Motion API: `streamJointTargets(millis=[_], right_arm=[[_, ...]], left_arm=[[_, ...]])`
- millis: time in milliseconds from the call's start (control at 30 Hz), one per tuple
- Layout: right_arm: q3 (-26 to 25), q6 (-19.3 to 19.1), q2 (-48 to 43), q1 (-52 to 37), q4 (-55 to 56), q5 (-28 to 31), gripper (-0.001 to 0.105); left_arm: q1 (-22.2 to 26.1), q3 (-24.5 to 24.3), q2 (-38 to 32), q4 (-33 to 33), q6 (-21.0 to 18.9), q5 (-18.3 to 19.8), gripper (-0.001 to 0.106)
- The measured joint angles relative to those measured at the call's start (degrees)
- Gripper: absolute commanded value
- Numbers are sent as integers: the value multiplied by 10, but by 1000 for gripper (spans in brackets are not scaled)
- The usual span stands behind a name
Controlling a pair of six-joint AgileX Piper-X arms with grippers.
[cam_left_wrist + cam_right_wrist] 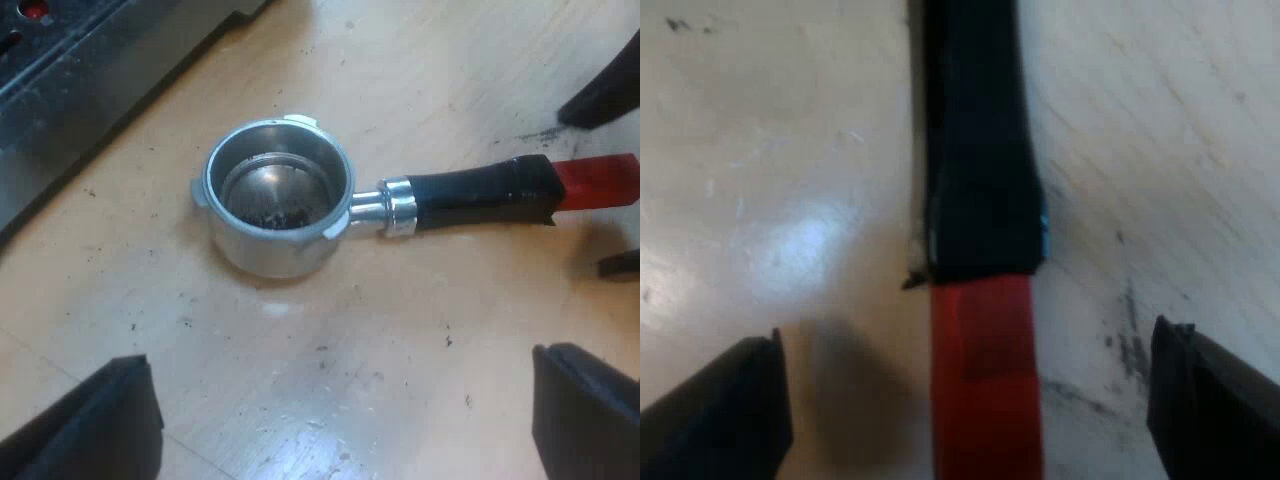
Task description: Grind coffee beans and then tamp
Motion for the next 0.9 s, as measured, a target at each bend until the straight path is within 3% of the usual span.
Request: streamJointTargets(millis=[233,267,500,700,900], right_arm=[[-41,0,0,0,79,0,100],[-68,0,-8,2,114,4,100],[-126,-14,-55,34,140,37,100],[-127,-41,-98,79,80,100,100],[-127,-92,-105,91,-14,107,100]], left_arm=[[0,-8,0,8,-1,0,79],[0,-8,0,10,-1,0,79],[0,-44,0,52,-1,-5,79],[0,-108,-2,95,-1,-54,79],[0,-158,-28,152,-2,-118,79]])
